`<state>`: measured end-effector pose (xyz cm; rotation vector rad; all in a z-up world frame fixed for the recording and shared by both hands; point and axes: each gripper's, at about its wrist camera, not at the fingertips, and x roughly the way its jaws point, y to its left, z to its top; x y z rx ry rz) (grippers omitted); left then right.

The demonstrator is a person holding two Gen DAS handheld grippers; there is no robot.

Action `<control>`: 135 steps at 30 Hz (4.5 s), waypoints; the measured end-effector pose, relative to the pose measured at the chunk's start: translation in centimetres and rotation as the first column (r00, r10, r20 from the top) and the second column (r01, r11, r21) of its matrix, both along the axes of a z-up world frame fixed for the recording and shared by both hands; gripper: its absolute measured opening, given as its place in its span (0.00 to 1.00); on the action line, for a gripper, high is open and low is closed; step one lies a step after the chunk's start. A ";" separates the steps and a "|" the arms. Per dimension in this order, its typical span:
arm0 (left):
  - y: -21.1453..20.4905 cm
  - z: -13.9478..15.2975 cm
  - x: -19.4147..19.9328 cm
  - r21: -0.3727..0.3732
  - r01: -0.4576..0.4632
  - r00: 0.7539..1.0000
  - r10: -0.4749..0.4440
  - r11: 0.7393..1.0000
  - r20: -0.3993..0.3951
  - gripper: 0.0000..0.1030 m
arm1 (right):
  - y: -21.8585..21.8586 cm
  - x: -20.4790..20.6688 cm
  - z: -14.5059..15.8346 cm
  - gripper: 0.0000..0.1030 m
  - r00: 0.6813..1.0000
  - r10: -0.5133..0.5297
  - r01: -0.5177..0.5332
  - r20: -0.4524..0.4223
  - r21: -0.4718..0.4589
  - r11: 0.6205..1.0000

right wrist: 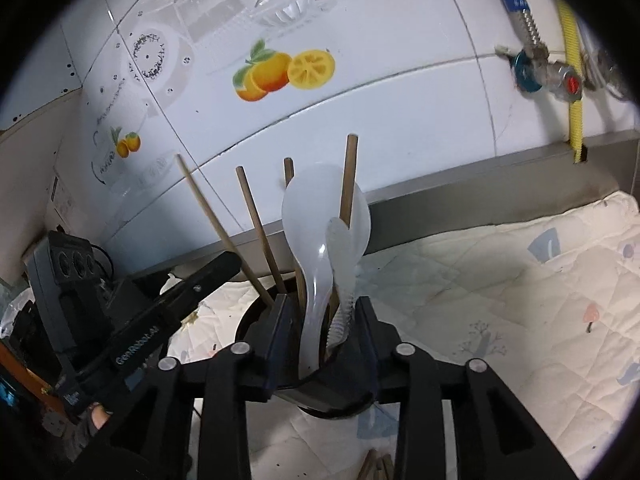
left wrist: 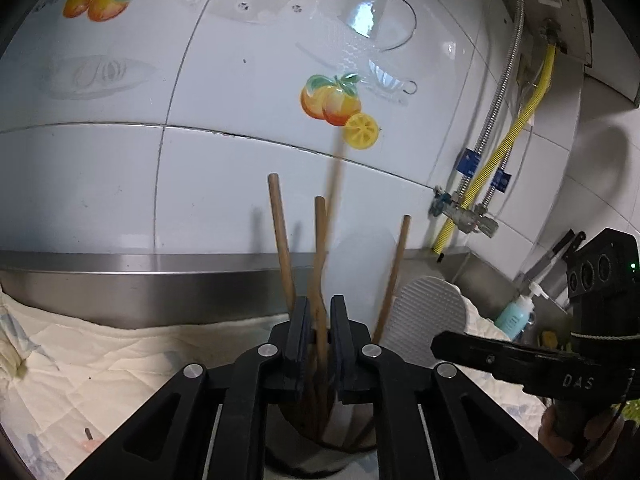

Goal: Organize utensils
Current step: 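Open both grippers to drop the chopstick and paddle into the holder, then lower both open grippers toward the remaining chopsticks on the cloth, then close the right gripper on a loose chopstick while the left gripper closes on another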

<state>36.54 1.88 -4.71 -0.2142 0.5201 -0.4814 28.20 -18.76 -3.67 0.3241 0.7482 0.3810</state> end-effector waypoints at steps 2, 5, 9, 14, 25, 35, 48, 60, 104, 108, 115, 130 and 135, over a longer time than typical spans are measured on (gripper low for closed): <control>0.1 0.4 -0.5 0.007 0.002 1.000 -0.002 1.000 -0.007 0.39 | -0.1 -0.3 0.3 0.37 1.000 -0.002 0.002 0.005 -0.003 1.000; 0.4 1.1 -1.3 0.011 -0.012 1.000 0.012 1.000 -0.014 0.55 | -0.3 -1.3 1.1 0.41 1.000 0.004 -0.003 0.014 -0.018 1.000; 0.7 2.0 -2.7 0.015 -0.006 0.999 0.007 1.000 -0.038 0.55 | -0.5 -3.0 2.0 0.41 0.999 0.035 -0.034 0.013 -0.067 0.997; 0.4 2.8 -5.5 0.067 0.016 0.998 -0.012 0.998 -0.066 0.55 | -1.2 -5.4 1.7 0.41 0.997 0.065 -0.068 -0.027 -0.112 0.991; -0.2 0.7 -12.0 0.153 0.028 0.985 -0.001 0.988 -0.173 0.59 | -3.6 -11.1 -2.4 0.41 0.985 0.081 -0.106 -0.151 -0.165 0.981; -2.2 -3.7 -16.7 0.192 0.059 0.958 -0.001 0.980 -0.287 0.59 | -4.6 -14.3 -5.4 0.34 0.971 0.078 -0.117 -0.226 -0.163 0.980; -0.7 -5.3 -16.9 0.202 0.004 0.942 0.065 0.979 -0.330 0.59 | -1.0 -13.4 -9.2 0.22 0.941 0.156 -0.214 -0.301 -0.171 0.962; 0.8 -6.6 -16.7 0.200 -0.017 0.927 0.091 0.980 -0.365 0.59 | -0.1 -11.3 -11.1 0.21 0.926 0.156 -0.237 -0.345 -0.208 0.949; -6.7 -11.1 -13.3 0.173 0.145 0.875 -0.045 0.974 -0.482 0.47 | -1.7 -11.1 -5.1 0.09 0.974 0.099 -0.154 -0.203 -0.277 0.948; -8.1 -12.3 -12.1 0.189 0.167 0.860 -0.050 0.968 -0.508 0.36 | -2.5 -11.8 -3.7 0.09 0.983 0.083 -0.125 -0.166 -0.264 0.956; -10.0 -13.2 -10.2 0.227 0.178 0.852 -0.034 0.957 -0.523 0.27 | -3.2 -12.8 -2.3 0.09 0.989 0.072 -0.104 -0.129 -0.258 0.961; -11.2 -12.9 -10.0 0.292 0.193 0.864 -0.021 0.937 -0.503 0.09 | -4.2 -13.8 -1.3 0.09 0.994 0.044 -0.067 -0.101 -0.241 0.968; -9.1 -11.1 -11.1 0.230 0.143 0.892 -0.025 0.962 -0.451 0.09 | -4.3 -14.0 -0.6 0.09 0.996 0.047 -0.065 -0.081 -0.229 0.971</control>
